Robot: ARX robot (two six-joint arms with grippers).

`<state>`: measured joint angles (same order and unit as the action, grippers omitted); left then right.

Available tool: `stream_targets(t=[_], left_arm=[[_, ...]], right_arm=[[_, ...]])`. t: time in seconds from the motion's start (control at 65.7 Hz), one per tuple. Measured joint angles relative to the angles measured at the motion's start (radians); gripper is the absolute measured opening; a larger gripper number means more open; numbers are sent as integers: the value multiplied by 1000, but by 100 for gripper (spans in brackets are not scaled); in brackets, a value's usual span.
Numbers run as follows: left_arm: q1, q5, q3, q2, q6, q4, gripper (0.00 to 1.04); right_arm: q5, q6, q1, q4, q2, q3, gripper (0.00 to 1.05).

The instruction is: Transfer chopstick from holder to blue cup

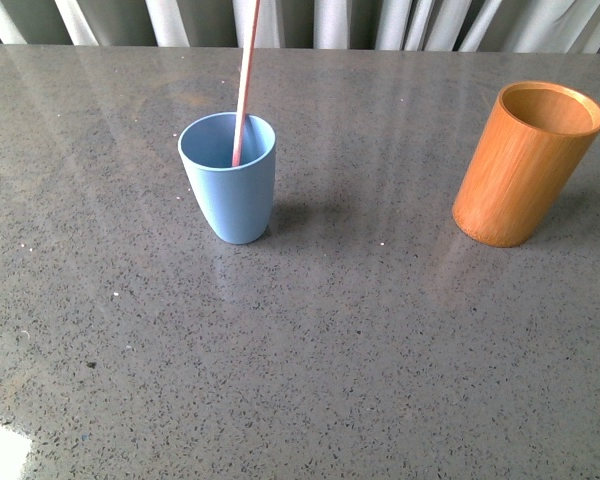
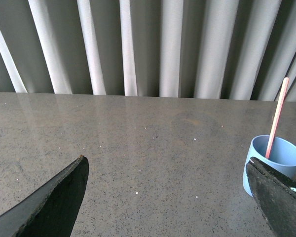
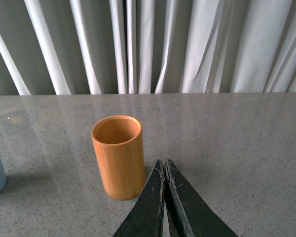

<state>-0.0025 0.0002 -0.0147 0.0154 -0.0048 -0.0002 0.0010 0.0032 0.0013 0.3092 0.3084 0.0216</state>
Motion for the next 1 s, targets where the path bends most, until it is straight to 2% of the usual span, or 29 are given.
stream_targets(t=[0.411, 0.518, 0.868, 0.929, 1.005], left_arm=[[0, 0, 0, 0, 0, 0, 96], [0, 0, 0, 0, 0, 0, 96], [0, 0, 0, 0, 0, 0, 96], [0, 0, 0, 0, 0, 0, 96], [0, 0, 0, 0, 0, 0, 96]], right_arm=[[0, 0, 0, -133, -133, 0, 2], [0, 0, 0, -298, -278, 1, 2], [0, -1, 0, -307, -302, 1, 2], [0, -1, 0, -307, -302, 1, 12], [0, 0, 0, -307, -303, 1, 29]])
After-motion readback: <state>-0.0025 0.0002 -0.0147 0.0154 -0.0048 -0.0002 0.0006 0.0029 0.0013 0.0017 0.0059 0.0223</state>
